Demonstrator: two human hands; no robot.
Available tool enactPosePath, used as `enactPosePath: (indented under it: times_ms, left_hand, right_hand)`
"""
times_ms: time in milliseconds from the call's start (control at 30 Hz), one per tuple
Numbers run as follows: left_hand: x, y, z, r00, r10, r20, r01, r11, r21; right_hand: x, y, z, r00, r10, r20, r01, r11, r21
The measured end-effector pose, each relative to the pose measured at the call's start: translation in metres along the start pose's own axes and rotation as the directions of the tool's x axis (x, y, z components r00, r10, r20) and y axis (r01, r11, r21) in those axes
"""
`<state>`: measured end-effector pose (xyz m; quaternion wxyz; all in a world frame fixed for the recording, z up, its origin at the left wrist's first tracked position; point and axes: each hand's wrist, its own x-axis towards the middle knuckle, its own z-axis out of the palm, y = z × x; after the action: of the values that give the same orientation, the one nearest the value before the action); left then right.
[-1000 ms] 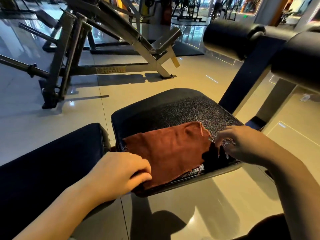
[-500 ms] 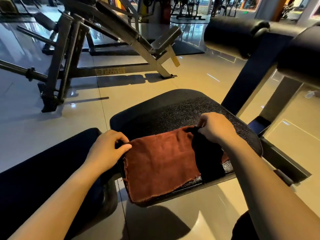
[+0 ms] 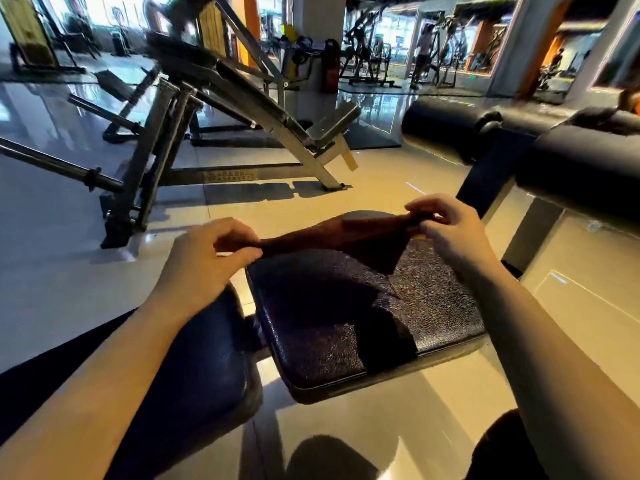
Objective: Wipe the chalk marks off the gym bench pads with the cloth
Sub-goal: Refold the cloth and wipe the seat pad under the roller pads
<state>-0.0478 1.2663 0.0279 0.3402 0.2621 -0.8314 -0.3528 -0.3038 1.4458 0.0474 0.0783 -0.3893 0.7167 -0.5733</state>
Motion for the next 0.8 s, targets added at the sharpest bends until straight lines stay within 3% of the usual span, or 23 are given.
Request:
enactPosePath:
  times_ms: [67,133,200,267,333,367,433,500,667,800]
  left_hand:
    - [-0.024,-0.005,0.015,0.993,-0.029,0.111,0.029,1.000,0.005]
    - [-0.047,-0.014,0.036,0.967,-0.049,0.249,0.036,0.998,0.055]
    - [-0.065,-0.021,0.056,0.899,-0.045,0.436,-0.023,0.989,0.149]
    - [-0.073,-0.024,0.063,0.837,-0.071,0.543,-0.061,0.973,0.222]
    - [-0.070,-0.026,0.059,0.884,-0.089,0.460,-0.013,0.976,0.215]
    - [-0.067,-0.025,0.054,0.927,-0.093,0.364,0.025,0.982,0.186]
    - [-0.063,-0.026,0.047,0.979,-0.108,0.173,0.088,0.989,0.121]
    - [-0.061,-0.035,0.048,0.985,-0.159,0.066,0.152,0.983,0.104]
    - [-0.056,-0.059,0.070,0.984,-0.165,0.061,0.135,0.931,0.338]
    - [-0.050,-0.063,0.092,0.983,-0.146,0.107,0.098,0.926,0.364]
  right_hand:
    - [-0.013,0.003,-0.011,1.000,0.022,0.015,-0.020,0.992,-0.121]
    - [-0.031,0.019,-0.022,0.989,0.123,0.076,-0.087,0.927,-0.365]
    - [-0.053,0.035,-0.027,0.937,0.310,0.159,-0.126,0.728,-0.673]
    - [-0.073,0.045,-0.020,0.954,0.286,0.087,-0.074,0.508,-0.858]
    - [-0.088,0.047,0.010,0.987,0.129,0.101,0.024,0.497,-0.867]
    - [-0.092,0.046,0.032,0.973,0.120,0.198,0.104,0.540,-0.835]
    - [-0.093,0.047,0.085,0.862,0.220,0.457,0.263,0.576,-0.774]
    - [-0.091,0.055,0.128,0.758,0.306,0.576,0.372,0.522,-0.767]
    - [-0.049,0.089,0.127,0.817,0.266,0.511,0.315,0.537,-0.783]
    - [0.009,0.126,0.067,0.895,0.355,0.270,0.108,0.413,-0.904]
